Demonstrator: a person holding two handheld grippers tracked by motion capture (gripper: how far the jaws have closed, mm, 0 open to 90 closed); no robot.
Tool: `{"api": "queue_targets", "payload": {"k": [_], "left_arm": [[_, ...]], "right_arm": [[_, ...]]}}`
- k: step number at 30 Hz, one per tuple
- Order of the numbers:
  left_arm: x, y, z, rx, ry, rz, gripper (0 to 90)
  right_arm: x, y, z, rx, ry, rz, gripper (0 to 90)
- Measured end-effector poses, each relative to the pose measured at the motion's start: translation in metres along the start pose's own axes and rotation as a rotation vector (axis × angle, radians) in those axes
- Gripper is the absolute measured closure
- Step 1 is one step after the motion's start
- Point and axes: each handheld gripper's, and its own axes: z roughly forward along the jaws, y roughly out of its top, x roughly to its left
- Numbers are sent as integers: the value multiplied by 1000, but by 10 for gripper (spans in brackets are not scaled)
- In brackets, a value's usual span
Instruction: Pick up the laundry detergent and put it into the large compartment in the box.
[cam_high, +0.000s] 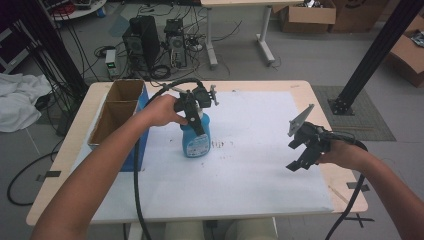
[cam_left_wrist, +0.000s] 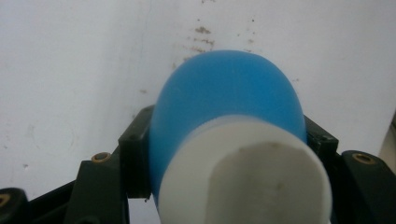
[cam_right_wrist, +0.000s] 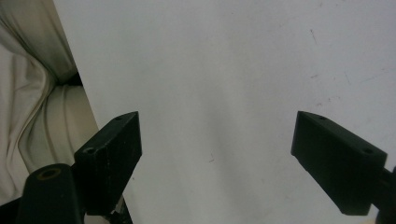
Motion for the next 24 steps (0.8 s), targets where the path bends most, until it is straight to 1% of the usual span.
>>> {"api": "queue_targets", "payload": {"k": [3, 6, 11, 14, 16, 17, 20, 22, 24], "left_arm": [[-3, 0, -12, -7, 10, -26, 379], [-4, 1, -29, -17, 29, -51, 379], [-4, 0, -60, -49, 57, -128, 379], [-4, -1, -78, -59, 81, -171, 379], [-5, -1, -90, -61, 97, -214, 379], [-5, -1, -95, -65, 104, -226, 379], [-5, -3, -111, -78, 128, -291, 379], [-4, -4, -123, -79, 147, -345, 379], [-4, -6, -135, -83, 170, -416, 379]], "right_arm": [[1, 0, -1, 2, 0, -1, 161], [1, 0, -1, 1, -1, -6, 161], [3, 2, -2, -1, -3, -11, 161], [4, 2, -2, -1, -3, -14, 161], [4, 3, -2, -1, -4, -19, 161], [4, 3, -2, 0, -4, -20, 161], [5, 3, -2, 3, -1, -19, 162], [5, 3, -2, 4, 0, -21, 161], [6, 3, -3, 5, -3, -27, 161]]}}
